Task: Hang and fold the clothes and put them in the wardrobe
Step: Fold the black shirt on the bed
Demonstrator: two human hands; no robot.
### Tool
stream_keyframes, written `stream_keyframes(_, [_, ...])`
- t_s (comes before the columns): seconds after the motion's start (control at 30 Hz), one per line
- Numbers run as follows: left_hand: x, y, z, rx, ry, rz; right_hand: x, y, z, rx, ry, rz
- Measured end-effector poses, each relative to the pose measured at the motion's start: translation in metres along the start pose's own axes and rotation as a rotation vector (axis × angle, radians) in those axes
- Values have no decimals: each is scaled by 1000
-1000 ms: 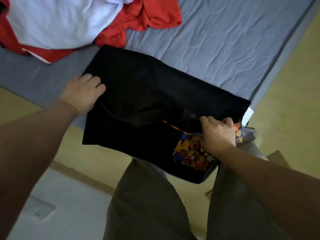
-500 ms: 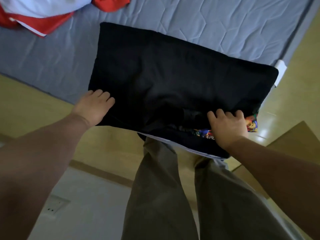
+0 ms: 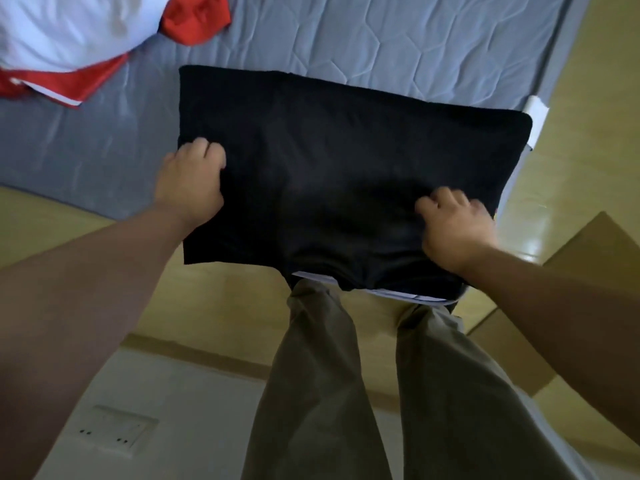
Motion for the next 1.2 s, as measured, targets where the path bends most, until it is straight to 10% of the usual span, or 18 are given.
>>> stream_keyframes(0.13, [-33, 13, -76, -16, 129, -37, -39, 34, -77, 227, 199, -146])
stream_keyframes(0.4, [-27, 13, -188, 141, -339, -182, -56, 86, -164, 268, -269, -53])
stream_keyframes(0.8, [-38, -38, -222, 7, -288, -368, -85, 99, -209, 427, -147, 147])
stream_keyframes(1.03, [-20, -72, -213, -338, -192, -353, -47, 155, -178, 837, 127, -1250])
stream_keyframes(1.2, [-5, -34, -163, -311, 209, -97, -14, 126, -146, 789, -152, -1824])
Point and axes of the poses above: each hand's wrist, its own z-axis away from the middle knuckle, its own x-axis out of the palm, y = z × x, the point moved 1 cm from there along -z, towards the middle knuckle
